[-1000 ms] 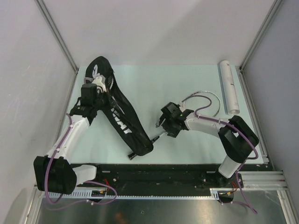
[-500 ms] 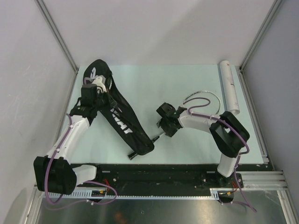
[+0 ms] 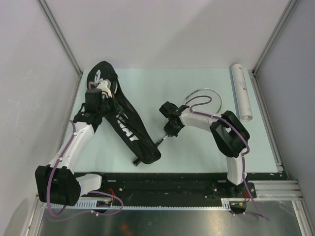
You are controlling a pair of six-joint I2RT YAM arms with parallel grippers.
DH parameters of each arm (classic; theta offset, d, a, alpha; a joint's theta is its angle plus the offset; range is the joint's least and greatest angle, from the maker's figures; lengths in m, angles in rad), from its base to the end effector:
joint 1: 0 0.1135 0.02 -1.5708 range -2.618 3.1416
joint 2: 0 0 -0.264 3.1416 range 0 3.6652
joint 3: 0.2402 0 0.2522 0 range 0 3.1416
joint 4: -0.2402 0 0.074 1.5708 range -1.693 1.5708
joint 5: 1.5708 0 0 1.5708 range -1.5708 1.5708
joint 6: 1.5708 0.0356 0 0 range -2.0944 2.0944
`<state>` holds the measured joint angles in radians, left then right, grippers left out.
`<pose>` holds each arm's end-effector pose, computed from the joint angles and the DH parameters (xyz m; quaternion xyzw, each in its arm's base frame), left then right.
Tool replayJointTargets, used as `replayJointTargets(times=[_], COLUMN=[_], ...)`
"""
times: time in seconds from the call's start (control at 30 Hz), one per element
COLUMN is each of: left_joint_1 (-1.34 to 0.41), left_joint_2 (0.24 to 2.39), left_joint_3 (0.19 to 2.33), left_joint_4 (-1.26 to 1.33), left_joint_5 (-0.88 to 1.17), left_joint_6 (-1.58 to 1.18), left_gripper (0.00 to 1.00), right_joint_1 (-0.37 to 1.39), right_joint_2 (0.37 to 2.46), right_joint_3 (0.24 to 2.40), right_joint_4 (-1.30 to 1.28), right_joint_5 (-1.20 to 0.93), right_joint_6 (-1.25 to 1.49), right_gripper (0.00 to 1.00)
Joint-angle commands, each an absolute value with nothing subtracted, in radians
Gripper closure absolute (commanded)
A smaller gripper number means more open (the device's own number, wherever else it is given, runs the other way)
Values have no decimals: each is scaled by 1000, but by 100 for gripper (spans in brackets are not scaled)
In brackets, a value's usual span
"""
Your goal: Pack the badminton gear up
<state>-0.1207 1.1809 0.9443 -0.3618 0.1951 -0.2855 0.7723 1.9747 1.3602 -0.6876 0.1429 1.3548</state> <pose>0.2591 -0.0384 0.2972 -0.0271 0.8807 -0.1781 0.4381 0.2811 0.2668 0.1587 0.2930 0.9441 0.0824 0.1267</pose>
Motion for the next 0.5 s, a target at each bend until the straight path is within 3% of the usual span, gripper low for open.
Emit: replayJointTargets(times=[0.0,0.2,0.33,0.47], left_joint_1=[-126,-136,-164,-196], left_joint_2=[1160,1204,1279,1371], left_joint_3=[959,985,1026,1091], left_joint_4=[-290,-291,-291,-302], left_joint_5=[189,183,189,166], left_joint_6=[-236,-210,-196,-176], left_gripper=[100,99,100,99], right_joint_1=[788,871,859,830], right_joint_2=[2016,1913,1861,1783], right_joint_3=[1347,1403,1391,1348], right_joint_4=[-727,-692,-675,-603], right_joint_5=[293,587,520,454], right_joint_6=[1067,629,329,209], right_gripper=[100,100,100,100])
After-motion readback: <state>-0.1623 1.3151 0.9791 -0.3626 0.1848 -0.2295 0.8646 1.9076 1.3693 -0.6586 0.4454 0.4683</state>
